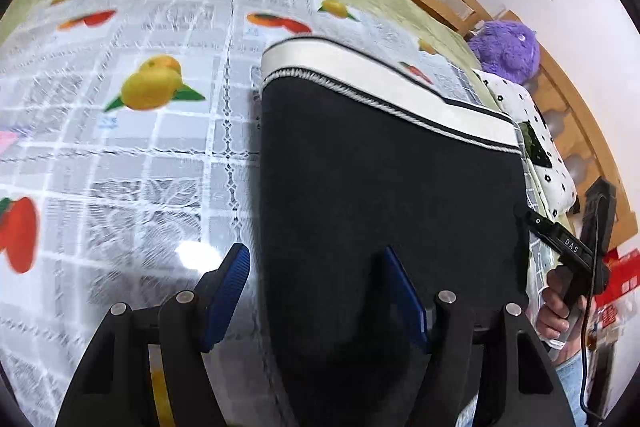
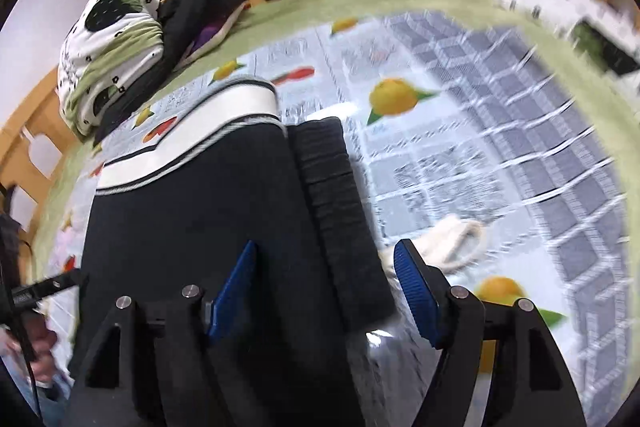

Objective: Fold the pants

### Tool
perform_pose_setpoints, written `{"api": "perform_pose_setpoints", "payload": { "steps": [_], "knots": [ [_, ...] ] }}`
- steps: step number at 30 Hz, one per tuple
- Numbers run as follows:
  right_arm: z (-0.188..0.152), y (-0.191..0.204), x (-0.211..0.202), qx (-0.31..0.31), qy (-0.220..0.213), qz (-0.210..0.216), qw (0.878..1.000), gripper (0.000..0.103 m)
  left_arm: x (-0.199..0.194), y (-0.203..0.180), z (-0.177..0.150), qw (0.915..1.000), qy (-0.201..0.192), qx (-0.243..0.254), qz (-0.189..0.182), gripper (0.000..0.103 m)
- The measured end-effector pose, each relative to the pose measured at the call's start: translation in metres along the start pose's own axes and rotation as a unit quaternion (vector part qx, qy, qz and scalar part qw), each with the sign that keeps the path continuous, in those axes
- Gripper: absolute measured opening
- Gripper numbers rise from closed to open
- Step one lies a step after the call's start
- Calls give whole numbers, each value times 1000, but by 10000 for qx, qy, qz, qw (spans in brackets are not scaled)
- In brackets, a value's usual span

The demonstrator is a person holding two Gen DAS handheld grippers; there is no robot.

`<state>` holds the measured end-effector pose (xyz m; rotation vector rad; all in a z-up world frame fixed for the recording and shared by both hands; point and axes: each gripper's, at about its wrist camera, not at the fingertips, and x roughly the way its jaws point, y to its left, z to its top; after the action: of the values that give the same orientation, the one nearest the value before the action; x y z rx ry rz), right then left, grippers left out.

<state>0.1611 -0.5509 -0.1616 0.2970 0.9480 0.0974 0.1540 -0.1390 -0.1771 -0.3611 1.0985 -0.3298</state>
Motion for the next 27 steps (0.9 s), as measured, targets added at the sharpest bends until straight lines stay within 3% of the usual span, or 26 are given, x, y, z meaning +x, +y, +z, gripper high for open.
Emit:
{"api": "perform_pose_setpoints", "payload": {
  "steps": [4, 8, 10, 11, 12, 13, 18, 22, 27],
  "knots": [
    [2, -7, 20, 74, 108, 408, 9991, 76, 26, 5, 0, 9985, 96, -284, -462, 66],
    [-1, -9, 33, 192, 284, 657, 9972, 78, 31, 4, 2, 9977, 17, -257, -624, 63],
    [-2, -8, 33, 199, 268, 696, 9970, 69, 32, 3, 5, 9975, 50, -255, -653, 46],
    [-4, -5, 29, 148, 262, 778, 9965, 59, 32, -1, 7, 9974, 36, -228, -689, 32],
    [-4, -1, 27, 122, 227, 771, 9967, 56, 28, -2, 10, 9972, -34, -201, -714, 18],
    [-4, 4, 23, 66, 172, 689, 9975, 51, 20, -2, 13, 9968, -139, -153, -775, 16],
    [-5, 38, 4, 46, 157, 570, 9982, 40, -11, 17, 27, 9964, -254, -126, -802, 12],
    [-18, 93, 4, 42, 182, 529, 9984, 39, -48, 65, 33, 9960, -345, -349, -743, 12],
    [-34, 166, 27, 109, 342, 981, 9945, 39, -105, 129, 31, 9971, -555, -483, -170, 12]
  ]
}}
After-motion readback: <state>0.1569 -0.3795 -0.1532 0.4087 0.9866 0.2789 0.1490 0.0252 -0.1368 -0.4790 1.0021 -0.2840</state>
